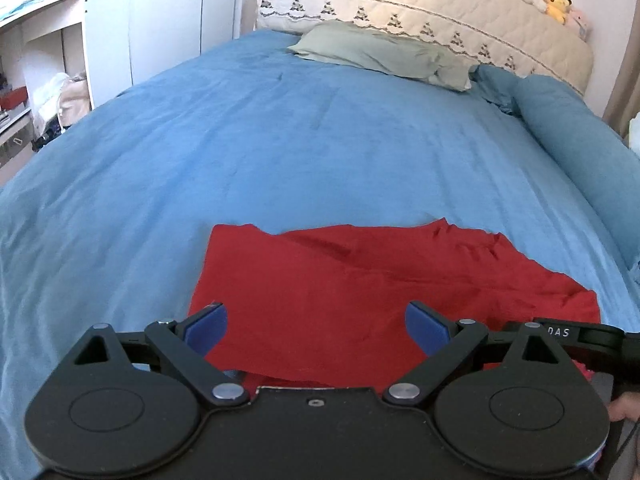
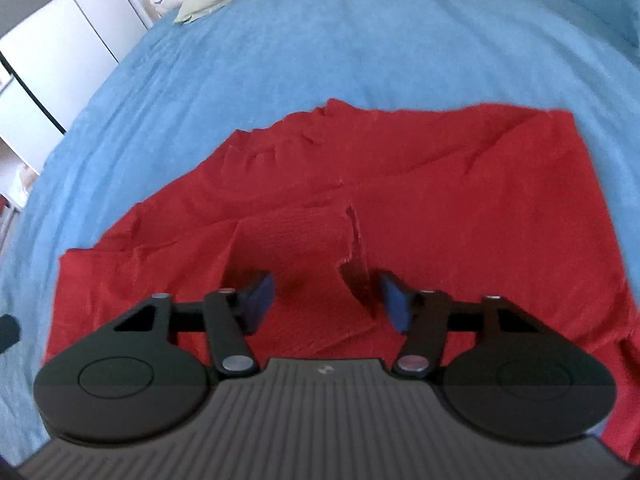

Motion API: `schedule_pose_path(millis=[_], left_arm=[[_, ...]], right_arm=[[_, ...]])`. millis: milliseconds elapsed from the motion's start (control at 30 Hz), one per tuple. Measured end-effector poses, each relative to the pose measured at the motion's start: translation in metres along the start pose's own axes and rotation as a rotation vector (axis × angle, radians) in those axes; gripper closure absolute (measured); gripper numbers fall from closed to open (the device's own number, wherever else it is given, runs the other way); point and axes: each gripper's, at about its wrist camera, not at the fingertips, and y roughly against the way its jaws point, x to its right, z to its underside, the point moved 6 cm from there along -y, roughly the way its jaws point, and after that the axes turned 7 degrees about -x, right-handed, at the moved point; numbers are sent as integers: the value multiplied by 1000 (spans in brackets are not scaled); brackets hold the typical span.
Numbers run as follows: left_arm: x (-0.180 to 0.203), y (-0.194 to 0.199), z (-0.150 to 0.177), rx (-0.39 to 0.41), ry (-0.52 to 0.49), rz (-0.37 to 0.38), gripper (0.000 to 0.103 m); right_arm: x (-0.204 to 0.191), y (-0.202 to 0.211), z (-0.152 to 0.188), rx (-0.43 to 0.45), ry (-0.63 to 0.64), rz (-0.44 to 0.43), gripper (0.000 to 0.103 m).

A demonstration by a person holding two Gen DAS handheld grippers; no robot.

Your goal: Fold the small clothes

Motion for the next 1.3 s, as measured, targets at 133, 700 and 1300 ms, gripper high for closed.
schedule_pose_path(millis=[133,700,1300], left_arm=[[-7,4,1,-13,1,3,5],[-10,-16,7,-52,-31,2,5],[22,-26,25,-91,-191,20,6]], right_arm=[[-6,3,-1,-11,41,30,71],[48,94,-48,173,169,177,77],[99,65,-20,184,108,247,12]])
